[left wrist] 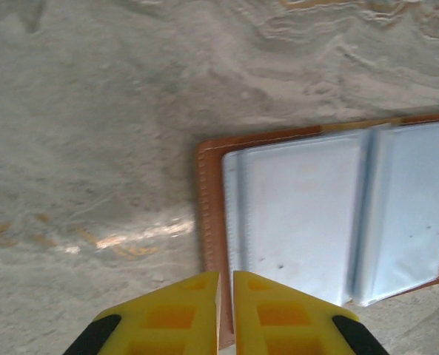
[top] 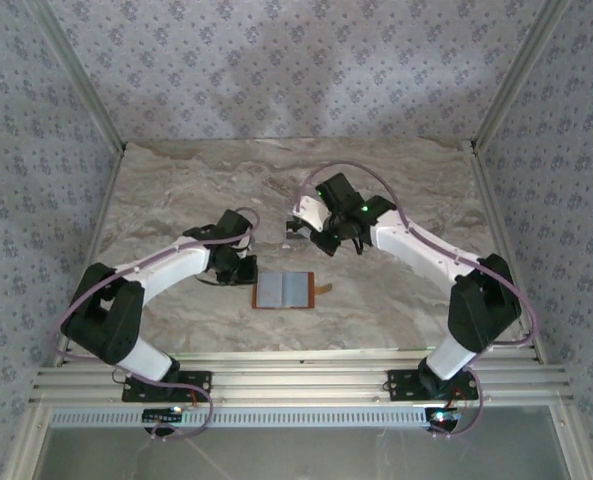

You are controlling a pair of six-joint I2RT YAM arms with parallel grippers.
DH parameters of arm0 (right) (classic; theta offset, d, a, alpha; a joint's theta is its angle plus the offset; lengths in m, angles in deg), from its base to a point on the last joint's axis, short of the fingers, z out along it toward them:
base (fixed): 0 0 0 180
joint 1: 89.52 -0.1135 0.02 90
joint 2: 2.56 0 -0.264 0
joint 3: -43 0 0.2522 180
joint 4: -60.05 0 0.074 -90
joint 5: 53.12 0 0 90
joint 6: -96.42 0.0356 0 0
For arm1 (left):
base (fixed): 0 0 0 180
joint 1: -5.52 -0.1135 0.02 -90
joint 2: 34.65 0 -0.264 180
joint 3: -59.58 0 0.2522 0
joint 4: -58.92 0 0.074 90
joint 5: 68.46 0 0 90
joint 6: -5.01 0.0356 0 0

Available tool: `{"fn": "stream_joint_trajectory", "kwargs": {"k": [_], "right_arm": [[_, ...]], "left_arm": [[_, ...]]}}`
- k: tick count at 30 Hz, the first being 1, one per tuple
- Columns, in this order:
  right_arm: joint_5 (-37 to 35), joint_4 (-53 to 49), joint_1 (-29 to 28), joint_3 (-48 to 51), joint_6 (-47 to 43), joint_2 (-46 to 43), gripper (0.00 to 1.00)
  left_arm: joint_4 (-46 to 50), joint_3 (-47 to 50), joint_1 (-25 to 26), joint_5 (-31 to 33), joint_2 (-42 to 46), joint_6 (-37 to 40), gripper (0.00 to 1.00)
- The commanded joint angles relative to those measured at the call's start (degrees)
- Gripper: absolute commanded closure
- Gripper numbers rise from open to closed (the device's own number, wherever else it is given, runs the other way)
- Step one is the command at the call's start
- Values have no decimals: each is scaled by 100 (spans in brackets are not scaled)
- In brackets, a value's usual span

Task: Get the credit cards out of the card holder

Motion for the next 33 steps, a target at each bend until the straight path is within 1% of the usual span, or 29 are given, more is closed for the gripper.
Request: {"fn": "stream_joint_trajectory", "kwargs": {"k": [1, 3, 9, 14, 20, 25, 33], "right_arm": [[-443, -768, 26, -479, -1563, 340, 100], [-512, -964, 66, -781, -1961, 550, 100], [-468, -1461, 158, -1866, -2747, 1233, 100], [-394, -1866, 223, -2873, -3149, 1914, 100], [-260, -2309, 265, -4071, -3283, 2756, 100], [-221, -2537, 274, -4572, -3391, 3249, 100], [-213, -2538, 283, -4680, -3429, 3668, 100]], "left_arm": [[9, 224, -197, -136, 295, -58, 86], [-10, 341, -313, -218, 373, -59, 85], [-5, 481, -501, -315, 472, 2, 85], [-18, 477, -572, -325, 430, 21, 85], [-62, 461, -585, -343, 302, -5, 86], [-61, 458, -602, -335, 230, 3, 86], [-53, 456, -670, -335, 190, 38, 87]]}}
